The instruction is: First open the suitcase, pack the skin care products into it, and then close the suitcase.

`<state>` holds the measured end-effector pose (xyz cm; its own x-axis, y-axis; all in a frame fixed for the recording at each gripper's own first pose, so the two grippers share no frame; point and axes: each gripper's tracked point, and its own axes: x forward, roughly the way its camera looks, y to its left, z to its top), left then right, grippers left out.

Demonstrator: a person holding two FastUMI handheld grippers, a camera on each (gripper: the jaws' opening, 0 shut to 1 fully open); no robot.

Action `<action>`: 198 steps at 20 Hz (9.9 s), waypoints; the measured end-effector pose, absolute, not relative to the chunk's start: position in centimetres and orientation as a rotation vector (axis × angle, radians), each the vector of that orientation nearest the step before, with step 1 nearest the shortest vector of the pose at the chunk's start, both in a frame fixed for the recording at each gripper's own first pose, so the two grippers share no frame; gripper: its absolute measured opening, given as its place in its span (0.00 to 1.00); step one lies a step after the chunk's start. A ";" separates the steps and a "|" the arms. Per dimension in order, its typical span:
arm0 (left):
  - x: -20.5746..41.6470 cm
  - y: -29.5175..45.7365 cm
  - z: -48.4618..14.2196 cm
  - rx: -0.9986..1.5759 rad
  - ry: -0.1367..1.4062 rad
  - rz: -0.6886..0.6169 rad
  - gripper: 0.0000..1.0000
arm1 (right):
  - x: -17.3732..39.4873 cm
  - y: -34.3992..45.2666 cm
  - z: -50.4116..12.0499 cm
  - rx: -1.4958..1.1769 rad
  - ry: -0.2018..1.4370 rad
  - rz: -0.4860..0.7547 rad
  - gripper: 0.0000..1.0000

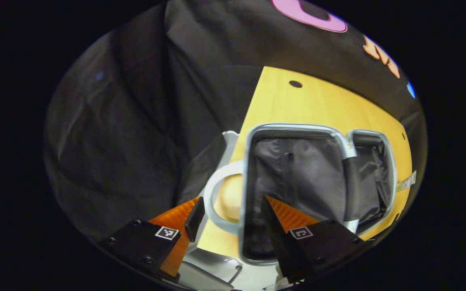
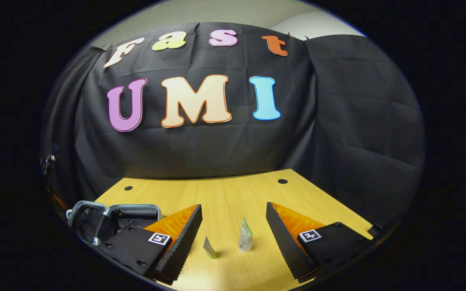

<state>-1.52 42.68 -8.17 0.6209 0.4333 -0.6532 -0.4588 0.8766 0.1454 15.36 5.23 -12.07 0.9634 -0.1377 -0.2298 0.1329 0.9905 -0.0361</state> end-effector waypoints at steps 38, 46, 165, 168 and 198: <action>24.1 -10.8 -22.7 -0.058 0.238 0.046 0.55 | 20.6 3.1 -31.1 -0.113 0.542 0.555 0.98; 24.4 -10.2 -22.9 -0.101 0.239 0.047 0.13 | 21.2 4.7 -33.0 -0.085 0.566 0.566 0.87; 7.7 21.5 7.6 -0.194 0.401 0.098 0.02 | 14.9 12.8 -21.4 0.218 0.649 0.160 0.98; 10.5 17.1 8.0 -0.206 0.395 0.065 0.02 | 14.4 11.1 -21.1 0.213 0.635 0.166 0.98; 23.1 -3.8 -15.3 -0.122 0.931 -0.021 0.10 | 10.7 1.0 -18.1 0.210 0.519 0.089 0.98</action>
